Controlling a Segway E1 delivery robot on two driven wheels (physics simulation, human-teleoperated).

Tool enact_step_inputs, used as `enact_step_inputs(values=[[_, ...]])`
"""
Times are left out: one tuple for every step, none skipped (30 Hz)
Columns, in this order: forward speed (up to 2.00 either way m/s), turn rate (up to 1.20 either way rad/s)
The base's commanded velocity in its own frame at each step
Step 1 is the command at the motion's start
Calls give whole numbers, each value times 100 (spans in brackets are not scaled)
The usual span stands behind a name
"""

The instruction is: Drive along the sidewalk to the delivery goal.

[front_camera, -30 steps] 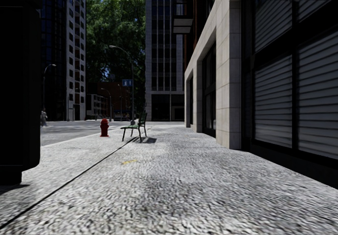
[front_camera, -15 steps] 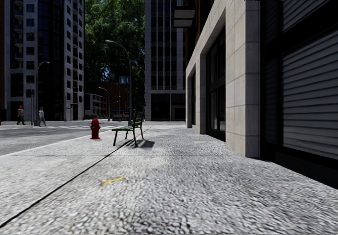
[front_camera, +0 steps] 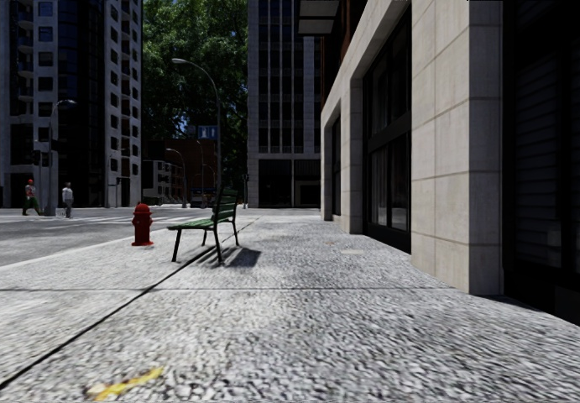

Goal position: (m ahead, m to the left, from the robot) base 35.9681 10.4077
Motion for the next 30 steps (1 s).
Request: enact_step_inputs(values=[[199, 0], [199, 0], [199, 0], [199, 0], [199, 0], [199, 0], [199, 0], [199, 0], [199, 0], [199, 0], [199, 0], [199, 0], [199, 0], [199, 0], [199, 0], [199, 0], [199, 0], [199, 0], [199, 0], [199, 0], [199, 0], [199, 0], [199, 0], [199, 0], [199, 0], [199, 0], [199, 0], [199, 0], [199, 0], [199, 0]])
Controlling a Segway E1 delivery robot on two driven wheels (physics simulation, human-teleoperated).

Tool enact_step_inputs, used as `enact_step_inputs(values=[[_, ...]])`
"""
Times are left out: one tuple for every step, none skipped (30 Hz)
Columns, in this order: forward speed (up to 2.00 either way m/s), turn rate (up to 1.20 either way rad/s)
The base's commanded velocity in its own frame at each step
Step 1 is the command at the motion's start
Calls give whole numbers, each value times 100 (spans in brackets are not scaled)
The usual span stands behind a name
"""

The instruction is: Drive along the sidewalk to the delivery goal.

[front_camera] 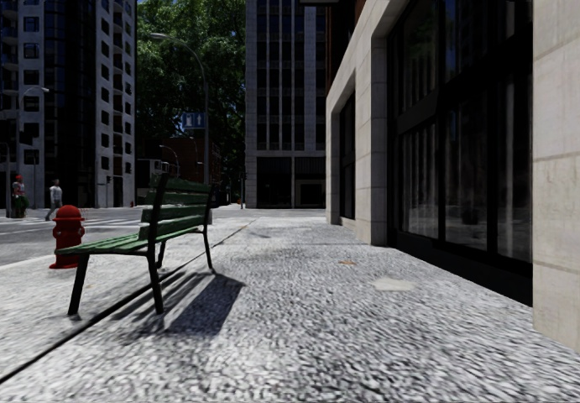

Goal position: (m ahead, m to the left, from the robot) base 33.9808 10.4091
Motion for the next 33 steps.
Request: enact_step_inputs(values=[[199, 0], [199, 0], [199, 0], [199, 0], [199, 0], [199, 0], [199, 0], [199, 0], [199, 0], [199, 0], [199, 0], [199, 0], [199, 0], [199, 0], [199, 0], [199, 0], [199, 0], [199, 0], [199, 0], [199, 0], [199, 0], [199, 0], [199, 0], [199, 0], [199, 0], [199, 0], [199, 0], [199, 0], [199, 0], [199, 0], [199, 0], [199, 0], [199, 0]])
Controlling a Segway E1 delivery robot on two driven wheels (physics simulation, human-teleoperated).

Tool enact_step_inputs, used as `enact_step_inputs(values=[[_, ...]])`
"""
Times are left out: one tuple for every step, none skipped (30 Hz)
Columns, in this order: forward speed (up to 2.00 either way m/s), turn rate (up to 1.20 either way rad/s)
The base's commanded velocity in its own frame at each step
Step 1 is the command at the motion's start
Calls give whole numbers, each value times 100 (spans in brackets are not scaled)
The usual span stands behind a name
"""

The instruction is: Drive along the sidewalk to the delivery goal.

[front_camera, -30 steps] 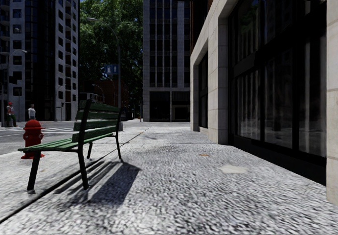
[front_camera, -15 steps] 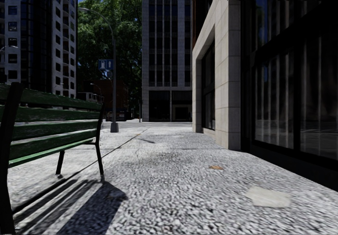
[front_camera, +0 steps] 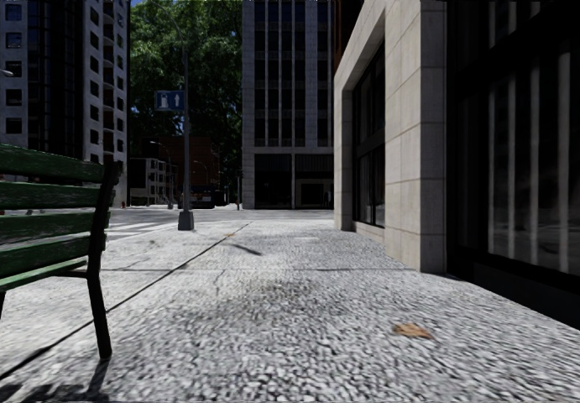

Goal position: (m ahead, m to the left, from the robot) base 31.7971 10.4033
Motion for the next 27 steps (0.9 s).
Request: enact_step_inputs(values=[[199, 0], [199, 0], [199, 0], [199, 0], [199, 0], [199, 0], [199, 0], [199, 0], [199, 0], [199, 0], [199, 0], [199, 0], [199, 0], [199, 0], [199, 0], [199, 0], [199, 0], [199, 0], [199, 0], [199, 0], [199, 0], [199, 0], [199, 0], [199, 0], [199, 0], [199, 0], [199, 0]])
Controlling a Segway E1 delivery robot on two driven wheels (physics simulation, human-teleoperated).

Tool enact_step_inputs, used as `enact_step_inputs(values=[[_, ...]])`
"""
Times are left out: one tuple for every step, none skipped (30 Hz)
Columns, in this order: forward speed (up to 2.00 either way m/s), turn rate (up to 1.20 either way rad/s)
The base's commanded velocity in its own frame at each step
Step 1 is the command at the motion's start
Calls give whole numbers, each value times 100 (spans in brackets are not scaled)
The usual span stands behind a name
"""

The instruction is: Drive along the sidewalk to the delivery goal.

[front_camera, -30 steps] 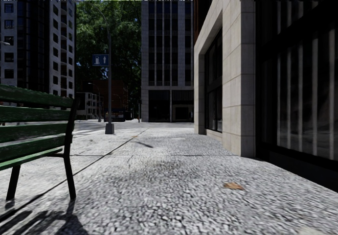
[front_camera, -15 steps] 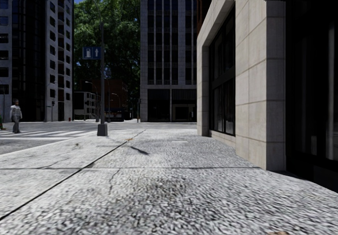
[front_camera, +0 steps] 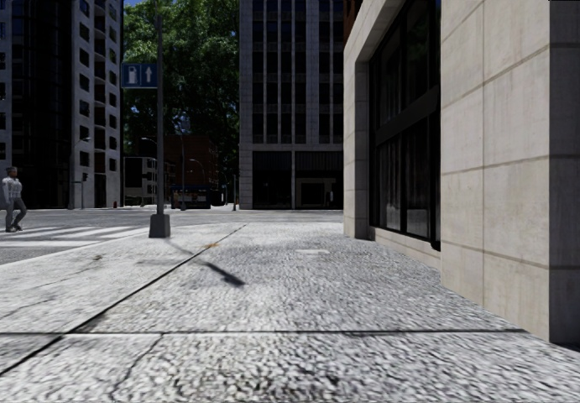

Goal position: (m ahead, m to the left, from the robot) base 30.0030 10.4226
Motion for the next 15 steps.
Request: enact_step_inputs(values=[[199, 0], [199, 0], [199, 0], [199, 0], [199, 0], [199, 0], [199, 0], [199, 0], [199, 0], [199, 0], [199, 0], [199, 0], [199, 0], [199, 0], [199, 0]])
